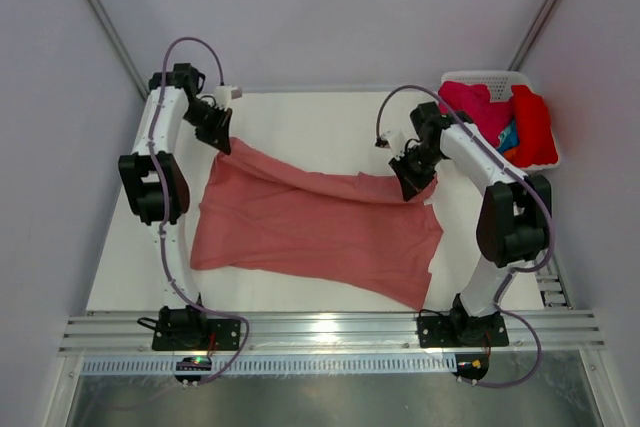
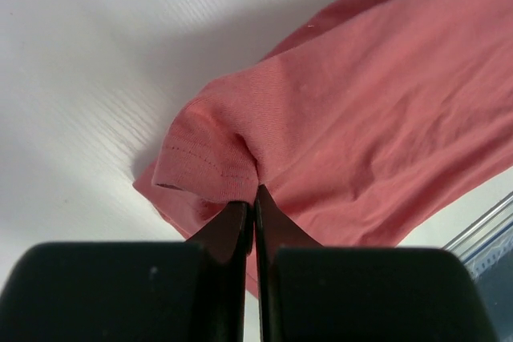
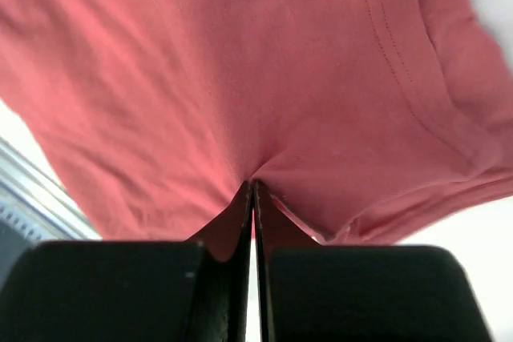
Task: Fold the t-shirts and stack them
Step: Flatten the tshirt out
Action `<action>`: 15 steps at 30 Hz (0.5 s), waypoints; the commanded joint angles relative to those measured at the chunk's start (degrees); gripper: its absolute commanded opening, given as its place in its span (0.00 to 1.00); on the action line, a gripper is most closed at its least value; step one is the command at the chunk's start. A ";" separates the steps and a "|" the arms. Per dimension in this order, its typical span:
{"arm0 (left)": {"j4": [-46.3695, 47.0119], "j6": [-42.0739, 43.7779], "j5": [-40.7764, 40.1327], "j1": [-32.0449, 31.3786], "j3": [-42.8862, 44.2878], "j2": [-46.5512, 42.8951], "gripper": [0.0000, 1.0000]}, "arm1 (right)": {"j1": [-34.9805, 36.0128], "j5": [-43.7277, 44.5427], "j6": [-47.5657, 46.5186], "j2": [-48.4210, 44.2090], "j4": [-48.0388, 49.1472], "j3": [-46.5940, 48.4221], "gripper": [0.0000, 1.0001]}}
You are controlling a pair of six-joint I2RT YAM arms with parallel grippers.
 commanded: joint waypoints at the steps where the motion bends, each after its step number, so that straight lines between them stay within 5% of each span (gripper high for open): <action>1: -18.92 2.60 -0.76 0.07 1.19 1.93 0.00 | -0.32 -2.51 -2.52 -6.37 -5.18 -1.21 0.03; 2: -19.00 2.42 -0.93 0.07 1.90 2.37 0.00 | -0.41 -2.34 -3.04 -6.63 -5.37 -1.91 0.08; 4: -19.00 2.33 -0.93 0.07 3.04 3.60 0.00 | -0.41 -2.07 -4.98 -7.33 -5.37 -2.09 0.35; 5: -19.00 2.33 -1.02 0.07 3.66 3.96 0.00 | -0.41 -1.81 -5.42 -7.59 -4.15 -1.92 0.70; 15: -18.92 2.25 -0.05 -0.02 4.54 6.07 0.00 | -0.41 1.00 1.43 7.50 5.88 11.08 0.73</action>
